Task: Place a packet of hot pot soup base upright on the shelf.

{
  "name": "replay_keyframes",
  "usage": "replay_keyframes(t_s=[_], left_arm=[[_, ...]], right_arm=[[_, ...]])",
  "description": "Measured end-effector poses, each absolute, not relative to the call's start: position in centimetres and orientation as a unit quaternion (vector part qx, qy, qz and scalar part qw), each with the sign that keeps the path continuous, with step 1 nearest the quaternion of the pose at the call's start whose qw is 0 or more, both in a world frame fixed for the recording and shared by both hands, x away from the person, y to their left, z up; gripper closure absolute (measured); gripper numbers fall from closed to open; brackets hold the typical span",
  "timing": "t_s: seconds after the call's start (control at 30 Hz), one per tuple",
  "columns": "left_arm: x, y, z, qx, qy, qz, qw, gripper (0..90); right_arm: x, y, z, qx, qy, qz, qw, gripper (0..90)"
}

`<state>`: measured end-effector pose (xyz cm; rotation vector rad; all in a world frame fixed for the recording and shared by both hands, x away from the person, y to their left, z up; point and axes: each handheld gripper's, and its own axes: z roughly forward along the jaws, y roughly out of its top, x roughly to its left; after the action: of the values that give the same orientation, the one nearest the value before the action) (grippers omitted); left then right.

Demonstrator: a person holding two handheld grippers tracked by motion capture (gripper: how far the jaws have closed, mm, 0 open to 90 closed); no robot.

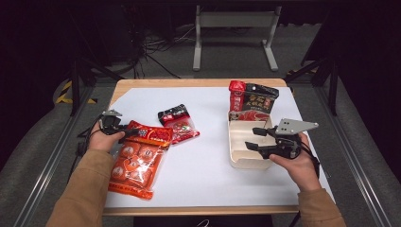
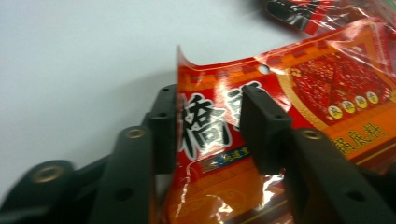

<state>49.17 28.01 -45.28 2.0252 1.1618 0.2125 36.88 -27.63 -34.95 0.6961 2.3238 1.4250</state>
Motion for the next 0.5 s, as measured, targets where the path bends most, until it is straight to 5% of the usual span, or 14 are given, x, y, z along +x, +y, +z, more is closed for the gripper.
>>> replay_keyframes(t_s=[0.5], left_arm=[[48.87, 28.52, -45.75, 0.772, 0.483, 0.094, 0.402, 84.9]], right_arm=[[36.81, -27.32, -35.08, 0.237, 0.823, 0.495, 0.149, 46.8]])
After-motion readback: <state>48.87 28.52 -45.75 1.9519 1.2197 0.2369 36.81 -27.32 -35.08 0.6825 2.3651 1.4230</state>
